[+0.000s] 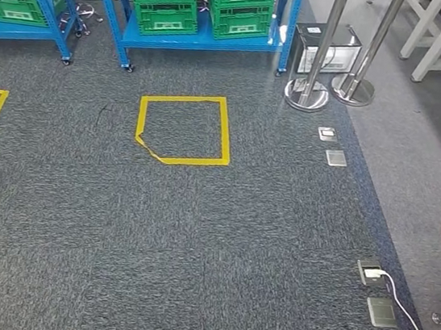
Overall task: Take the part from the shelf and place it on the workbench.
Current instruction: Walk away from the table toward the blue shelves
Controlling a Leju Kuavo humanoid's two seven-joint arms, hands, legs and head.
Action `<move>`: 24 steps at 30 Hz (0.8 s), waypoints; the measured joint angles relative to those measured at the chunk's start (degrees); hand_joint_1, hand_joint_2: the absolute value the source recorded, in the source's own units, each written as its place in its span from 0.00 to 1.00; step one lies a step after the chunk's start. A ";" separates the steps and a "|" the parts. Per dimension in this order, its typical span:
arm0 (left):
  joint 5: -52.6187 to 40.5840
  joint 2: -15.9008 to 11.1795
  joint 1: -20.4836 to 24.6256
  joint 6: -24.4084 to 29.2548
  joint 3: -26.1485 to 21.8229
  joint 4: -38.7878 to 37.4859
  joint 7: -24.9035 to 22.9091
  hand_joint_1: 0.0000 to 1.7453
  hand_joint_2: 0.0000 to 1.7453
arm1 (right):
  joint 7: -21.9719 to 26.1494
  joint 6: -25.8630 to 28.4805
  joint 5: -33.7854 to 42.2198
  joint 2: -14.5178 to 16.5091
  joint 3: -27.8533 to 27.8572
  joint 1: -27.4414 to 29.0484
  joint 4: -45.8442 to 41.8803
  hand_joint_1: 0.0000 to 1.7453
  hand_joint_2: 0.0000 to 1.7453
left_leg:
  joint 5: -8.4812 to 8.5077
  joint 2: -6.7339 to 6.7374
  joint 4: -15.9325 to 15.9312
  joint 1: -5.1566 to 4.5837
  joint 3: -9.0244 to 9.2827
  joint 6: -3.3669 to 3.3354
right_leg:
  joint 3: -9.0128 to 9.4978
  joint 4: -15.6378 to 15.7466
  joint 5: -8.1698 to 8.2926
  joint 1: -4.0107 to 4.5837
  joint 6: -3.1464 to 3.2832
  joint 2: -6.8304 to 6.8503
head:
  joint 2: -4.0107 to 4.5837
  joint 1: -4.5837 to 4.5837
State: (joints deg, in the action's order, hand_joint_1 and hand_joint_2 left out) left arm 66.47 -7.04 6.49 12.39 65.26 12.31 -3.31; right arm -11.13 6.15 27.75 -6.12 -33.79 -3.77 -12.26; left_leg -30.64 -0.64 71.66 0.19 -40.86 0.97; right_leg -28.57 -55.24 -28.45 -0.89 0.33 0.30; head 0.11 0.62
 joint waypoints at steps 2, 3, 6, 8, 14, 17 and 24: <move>-0.10 0.01 -0.07 0.00 0.01 0.00 -0.26 0.00 0.00 | 0.00 -0.01 0.02 0.00 -0.02 0.01 -0.01 0.00 0.00 | 4.40 0.28 -7.41 -0.04 3.26 -0.52 | 0.99 0.02 -0.73 0.00 -0.24 0.29 | 0.00 -0.09; -0.13 -0.03 -0.05 0.00 0.02 0.00 -0.36 0.00 0.00 | 0.00 -0.01 0.03 0.01 -0.03 0.00 -0.01 0.00 0.00 | 5.76 0.58 -11.47 -0.25 5.24 -0.85 | 1.44 0.02 -1.18 0.08 -0.48 0.44 | 0.00 -0.17; -0.20 -0.15 0.11 0.00 0.02 -0.01 -0.48 0.00 0.00 | 0.00 -0.01 0.03 0.02 -0.04 -0.07 -0.02 0.00 0.00 | 5.58 0.97 -16.59 -0.97 8.03 -1.87 | 2.90 0.30 -1.93 0.07 -1.51 0.76 | 0.00 -0.20; -0.21 -0.20 0.09 0.00 0.02 -0.01 -0.51 0.00 0.00 | 0.00 -0.05 0.03 0.05 -0.09 -0.19 -0.03 0.00 0.00 | 5.08 0.59 -17.35 -0.92 9.33 -2.63 | 3.51 -0.53 -1.87 -0.14 -2.14 0.77 | 0.01 0.02; -0.25 -0.23 0.07 -0.01 0.02 0.00 -0.47 0.00 0.00 | 0.01 -0.27 0.03 0.22 -0.16 -0.14 -0.03 0.00 0.00 | 2.14 -0.09 -18.13 -0.61 14.26 -3.74 | -9.15 -17.98 -7.18 -0.19 -2.82 -0.04 | 0.00 1.02; -0.25 -0.12 -0.13 -0.02 0.05 -0.01 -0.47 0.00 0.00 | -0.01 -0.27 0.03 0.22 -0.20 0.11 0.01 0.00 0.00 | -0.12 -0.70 -18.41 -0.44 17.53 -3.41 | -10.23 -11.96 -4.26 -0.20 -2.78 -0.06 | 0.00 1.62; -0.18 -0.20 0.20 0.02 0.08 0.00 -0.52 0.00 0.00 | 0.03 -0.40 0.05 0.31 -0.48 0.11 0.21 0.00 0.00 | -1.21 -0.82 -18.54 -0.68 22.99 -1.56 | -5.24 0.20 3.94 -0.26 -1.05 -0.37 | 0.01 1.49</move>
State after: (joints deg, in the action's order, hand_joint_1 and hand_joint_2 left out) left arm 66.29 -7.25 6.69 12.41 65.35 12.31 -3.84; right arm -11.10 5.75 27.80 -5.81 -34.26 -3.65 -12.05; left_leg -31.85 -1.46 53.12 -0.49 -17.87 -0.60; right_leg -33.81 -55.03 -24.51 -1.16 -0.72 -0.07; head 0.11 2.11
